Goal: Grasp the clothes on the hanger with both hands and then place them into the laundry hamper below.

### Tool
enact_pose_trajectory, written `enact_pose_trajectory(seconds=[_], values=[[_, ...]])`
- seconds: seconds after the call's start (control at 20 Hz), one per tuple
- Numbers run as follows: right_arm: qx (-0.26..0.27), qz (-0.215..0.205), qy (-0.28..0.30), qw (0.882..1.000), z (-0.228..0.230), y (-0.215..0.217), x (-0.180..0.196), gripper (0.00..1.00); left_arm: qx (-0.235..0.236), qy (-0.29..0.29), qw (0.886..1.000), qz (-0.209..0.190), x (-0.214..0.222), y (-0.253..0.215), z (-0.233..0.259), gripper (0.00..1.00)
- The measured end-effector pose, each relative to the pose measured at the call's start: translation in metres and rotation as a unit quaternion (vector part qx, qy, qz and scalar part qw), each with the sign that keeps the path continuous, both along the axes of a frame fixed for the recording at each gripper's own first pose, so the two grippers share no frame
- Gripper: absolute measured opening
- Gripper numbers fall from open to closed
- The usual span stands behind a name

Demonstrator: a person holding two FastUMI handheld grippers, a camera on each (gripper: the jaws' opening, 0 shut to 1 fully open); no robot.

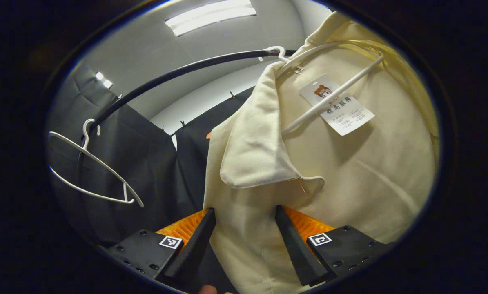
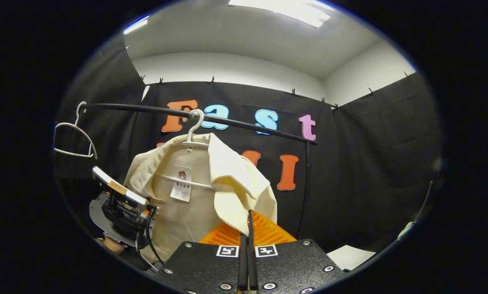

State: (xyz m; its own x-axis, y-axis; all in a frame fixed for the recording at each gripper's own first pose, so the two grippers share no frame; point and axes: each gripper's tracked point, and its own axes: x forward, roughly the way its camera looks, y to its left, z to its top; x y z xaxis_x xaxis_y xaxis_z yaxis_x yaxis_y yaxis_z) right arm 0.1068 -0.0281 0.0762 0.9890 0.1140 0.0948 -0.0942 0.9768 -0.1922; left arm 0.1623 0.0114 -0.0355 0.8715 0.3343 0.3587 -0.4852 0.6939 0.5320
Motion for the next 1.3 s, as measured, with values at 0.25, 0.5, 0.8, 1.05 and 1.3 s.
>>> enact_pose_trajectory(seconds=[0.25, 0.5, 0.8, 1.05, 1.3], values=[[0.002, 0.009, -0.001, 1.000, -0.004, 0.009, -0.010, 0.00, -0.005, 0.011, 1.000, -0.018, -0.004, 0.016, 0.016, 0.84], [0.001, 0.011, -0.008, 1.000, -0.002, 0.012, -0.016, 0.01, -0.078, 0.031, 0.993, -0.088, -0.008, 0.012, 0.028, 0.14], [0.002, -0.013, -0.039, 0.999, 0.019, -0.002, -0.023, 0.01, -0.082, -0.015, 0.993, -0.079, -0.028, 0.032, 0.079, 0.09], [0.007, -0.065, -0.091, 0.994, 0.065, -0.041, -0.017, 0.00, -0.033, -0.033, 0.998, -0.050, -0.020, 0.050, 0.107, 0.09], [-0.005, -0.098, -0.130, 0.987, 0.111, -0.071, 0.006, 0.00, -0.005, -0.057, 0.997, -0.042, 0.000, 0.058, 0.138, 0.09]])
